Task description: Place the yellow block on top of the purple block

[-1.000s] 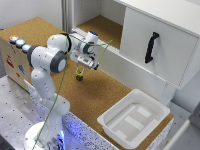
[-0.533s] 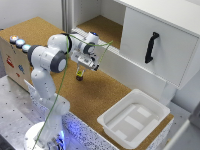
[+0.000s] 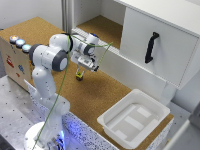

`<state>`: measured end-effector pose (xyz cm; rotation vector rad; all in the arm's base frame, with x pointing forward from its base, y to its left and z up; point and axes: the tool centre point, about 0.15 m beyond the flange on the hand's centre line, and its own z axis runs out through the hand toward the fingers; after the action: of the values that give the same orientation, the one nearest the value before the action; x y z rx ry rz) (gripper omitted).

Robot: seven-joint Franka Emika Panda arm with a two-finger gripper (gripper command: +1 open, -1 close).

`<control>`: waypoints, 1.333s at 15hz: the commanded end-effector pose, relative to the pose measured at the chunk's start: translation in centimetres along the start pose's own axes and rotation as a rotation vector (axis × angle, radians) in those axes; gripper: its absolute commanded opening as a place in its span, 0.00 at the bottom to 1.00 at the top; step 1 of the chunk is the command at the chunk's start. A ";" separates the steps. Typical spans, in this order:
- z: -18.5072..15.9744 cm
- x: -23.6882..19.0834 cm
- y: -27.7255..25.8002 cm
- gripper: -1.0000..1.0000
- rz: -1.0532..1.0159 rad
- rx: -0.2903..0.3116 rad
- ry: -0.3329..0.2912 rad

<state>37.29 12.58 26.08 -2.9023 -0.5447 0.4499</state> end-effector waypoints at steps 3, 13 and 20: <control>0.0 1.8 0.3 1.00 0.045 -0.002 -0.097; 0.0 1.8 0.3 1.00 0.045 -0.002 -0.097; -1.3 0.9 -0.6 1.00 0.008 -0.055 0.081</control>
<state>37.45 12.68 25.61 -2.9101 -0.5104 0.4692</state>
